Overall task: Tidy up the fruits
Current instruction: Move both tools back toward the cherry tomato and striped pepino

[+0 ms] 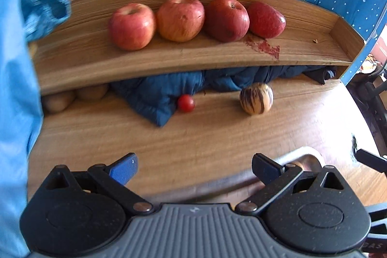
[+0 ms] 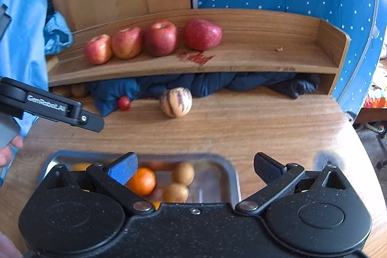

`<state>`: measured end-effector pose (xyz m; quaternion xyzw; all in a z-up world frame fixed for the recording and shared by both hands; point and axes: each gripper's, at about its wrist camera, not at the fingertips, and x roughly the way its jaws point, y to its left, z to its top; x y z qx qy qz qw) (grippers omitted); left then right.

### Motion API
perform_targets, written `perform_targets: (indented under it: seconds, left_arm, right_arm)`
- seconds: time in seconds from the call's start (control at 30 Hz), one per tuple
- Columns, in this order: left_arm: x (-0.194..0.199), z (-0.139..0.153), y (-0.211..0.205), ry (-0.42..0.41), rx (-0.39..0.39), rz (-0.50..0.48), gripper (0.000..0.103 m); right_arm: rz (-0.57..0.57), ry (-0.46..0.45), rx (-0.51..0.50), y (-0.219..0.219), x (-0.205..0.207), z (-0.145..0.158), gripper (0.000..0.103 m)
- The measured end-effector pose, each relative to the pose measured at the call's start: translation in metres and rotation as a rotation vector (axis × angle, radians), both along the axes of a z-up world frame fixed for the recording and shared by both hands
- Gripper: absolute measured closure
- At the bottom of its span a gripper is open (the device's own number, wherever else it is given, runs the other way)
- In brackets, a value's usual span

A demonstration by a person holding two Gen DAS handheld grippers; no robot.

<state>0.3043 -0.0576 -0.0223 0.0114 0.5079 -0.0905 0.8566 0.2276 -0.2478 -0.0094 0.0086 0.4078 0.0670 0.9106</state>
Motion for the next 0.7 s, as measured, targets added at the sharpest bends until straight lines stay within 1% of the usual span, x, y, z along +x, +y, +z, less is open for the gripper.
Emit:
perform_targets:
  seconds: [0.13,0.3,0.37,0.53,0.6,0.7]
  left_arm:
    - [0.025,-0.01,-0.007,0.008,0.002,-0.034,0.001]
    - [0.046,-0.022,-0.01,0.01,0.003,-0.067,0.001]
    - [0.051,-0.026,-0.012,0.0,0.009,-0.085,0.001]
    - [0.054,-0.034,-0.016,-0.046,0.049,-0.156,0.001]
    - [0.055,-0.038,-0.018,-0.051,0.061,-0.189,0.001]
    - [0.058,-0.041,-0.019,-0.059,0.053,-0.233,0.001]
  right_arm:
    - [-0.011,0.009,-0.025,-0.005,0.021,-0.002,0.001]
    - [-0.028,0.025,-0.041,-0.009,0.046,-0.008,0.001]
    - [-0.042,0.034,-0.023,-0.011,0.055,-0.01,0.001]
    - [-0.102,0.081,0.067,-0.015,0.078,-0.015,0.001]
    - [-0.107,0.093,0.083,-0.014,0.088,-0.016,0.001]
    - [-0.095,0.121,0.114,-0.008,0.102,-0.019,0.001]
